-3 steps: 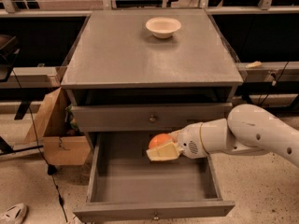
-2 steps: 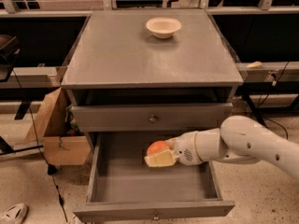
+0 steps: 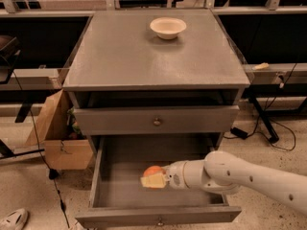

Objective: Place orange into middle drawer

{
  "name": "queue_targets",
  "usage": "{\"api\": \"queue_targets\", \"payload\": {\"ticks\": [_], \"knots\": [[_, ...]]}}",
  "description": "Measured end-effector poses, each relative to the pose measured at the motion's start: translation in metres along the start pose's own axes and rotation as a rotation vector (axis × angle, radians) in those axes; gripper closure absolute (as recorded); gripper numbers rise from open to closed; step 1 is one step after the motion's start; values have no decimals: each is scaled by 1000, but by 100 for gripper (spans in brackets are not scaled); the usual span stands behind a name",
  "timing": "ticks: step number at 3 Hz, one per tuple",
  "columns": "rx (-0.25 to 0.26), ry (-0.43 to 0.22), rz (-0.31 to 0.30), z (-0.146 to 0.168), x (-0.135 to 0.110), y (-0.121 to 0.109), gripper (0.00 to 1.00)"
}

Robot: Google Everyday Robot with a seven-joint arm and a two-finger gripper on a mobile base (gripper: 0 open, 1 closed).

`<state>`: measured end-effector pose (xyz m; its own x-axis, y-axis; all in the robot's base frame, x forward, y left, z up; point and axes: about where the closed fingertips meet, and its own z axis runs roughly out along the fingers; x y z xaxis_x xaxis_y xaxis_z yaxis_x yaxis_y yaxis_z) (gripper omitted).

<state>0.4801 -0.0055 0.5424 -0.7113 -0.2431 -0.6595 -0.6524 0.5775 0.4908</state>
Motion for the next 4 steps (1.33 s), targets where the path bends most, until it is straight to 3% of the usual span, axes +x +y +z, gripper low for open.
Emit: {"api": "queue_targets", "payload": {"ticks": [1,2,4], "knots": [[37,-4,75,62,21,-22,100],[29,2,96,98,30,-31,100],[5,-2,127,129,40,-41,58]]}}
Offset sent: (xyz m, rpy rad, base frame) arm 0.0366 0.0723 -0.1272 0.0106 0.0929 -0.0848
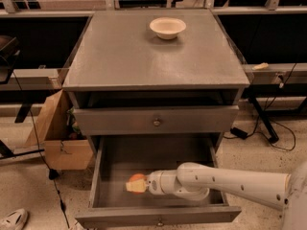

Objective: Place orange into middle drawer

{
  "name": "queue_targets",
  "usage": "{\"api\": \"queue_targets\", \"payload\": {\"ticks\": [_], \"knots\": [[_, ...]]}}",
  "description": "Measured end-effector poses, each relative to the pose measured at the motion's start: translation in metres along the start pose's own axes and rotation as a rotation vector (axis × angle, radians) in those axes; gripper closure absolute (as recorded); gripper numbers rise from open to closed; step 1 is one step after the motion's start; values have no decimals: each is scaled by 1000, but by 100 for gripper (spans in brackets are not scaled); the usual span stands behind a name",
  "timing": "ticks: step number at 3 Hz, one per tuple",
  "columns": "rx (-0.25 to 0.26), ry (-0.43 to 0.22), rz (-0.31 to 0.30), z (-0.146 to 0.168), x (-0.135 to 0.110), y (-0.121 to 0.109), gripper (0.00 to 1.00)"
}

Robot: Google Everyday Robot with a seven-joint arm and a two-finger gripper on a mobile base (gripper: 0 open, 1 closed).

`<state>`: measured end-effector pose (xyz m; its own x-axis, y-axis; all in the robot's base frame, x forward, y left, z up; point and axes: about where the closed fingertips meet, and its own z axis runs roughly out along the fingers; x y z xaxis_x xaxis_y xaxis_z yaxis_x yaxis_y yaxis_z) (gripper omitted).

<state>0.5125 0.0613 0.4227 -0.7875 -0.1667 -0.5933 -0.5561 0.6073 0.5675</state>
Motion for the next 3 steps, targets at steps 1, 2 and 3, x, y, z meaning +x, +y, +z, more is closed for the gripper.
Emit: {"api": "queue_targets", "payload": {"ticks": [1,2,3], "knots": [[-10,-13,-3,2,-1,1,34],[-10,-13,-3,2,-1,1,11],[-10,-13,-3,2,-1,1,0]]}}
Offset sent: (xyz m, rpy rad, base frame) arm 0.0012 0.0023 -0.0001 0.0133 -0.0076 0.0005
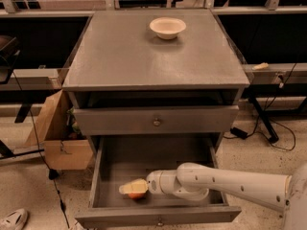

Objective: Place orange into middle drawer

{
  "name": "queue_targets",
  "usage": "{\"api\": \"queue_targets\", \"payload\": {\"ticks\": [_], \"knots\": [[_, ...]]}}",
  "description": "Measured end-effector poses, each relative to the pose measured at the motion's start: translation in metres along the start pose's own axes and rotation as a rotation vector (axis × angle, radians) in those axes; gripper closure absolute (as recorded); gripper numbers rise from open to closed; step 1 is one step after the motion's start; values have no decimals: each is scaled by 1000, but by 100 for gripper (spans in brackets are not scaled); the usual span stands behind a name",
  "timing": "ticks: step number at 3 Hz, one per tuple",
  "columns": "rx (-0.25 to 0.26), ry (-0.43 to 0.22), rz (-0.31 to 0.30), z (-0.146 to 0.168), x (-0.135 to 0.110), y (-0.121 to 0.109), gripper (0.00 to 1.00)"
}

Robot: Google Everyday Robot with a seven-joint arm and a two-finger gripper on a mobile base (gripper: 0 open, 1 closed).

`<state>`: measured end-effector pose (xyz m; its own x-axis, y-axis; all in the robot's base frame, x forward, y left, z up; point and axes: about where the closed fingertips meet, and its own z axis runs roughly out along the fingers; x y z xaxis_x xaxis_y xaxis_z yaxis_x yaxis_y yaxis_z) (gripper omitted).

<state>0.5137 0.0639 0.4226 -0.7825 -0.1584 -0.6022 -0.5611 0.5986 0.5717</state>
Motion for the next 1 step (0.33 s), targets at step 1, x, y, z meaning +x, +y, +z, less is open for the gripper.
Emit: {"api": "queue_targets", "payload": {"ticks": [1], "knots": [[0,0,0,0,0,0,0]]}}
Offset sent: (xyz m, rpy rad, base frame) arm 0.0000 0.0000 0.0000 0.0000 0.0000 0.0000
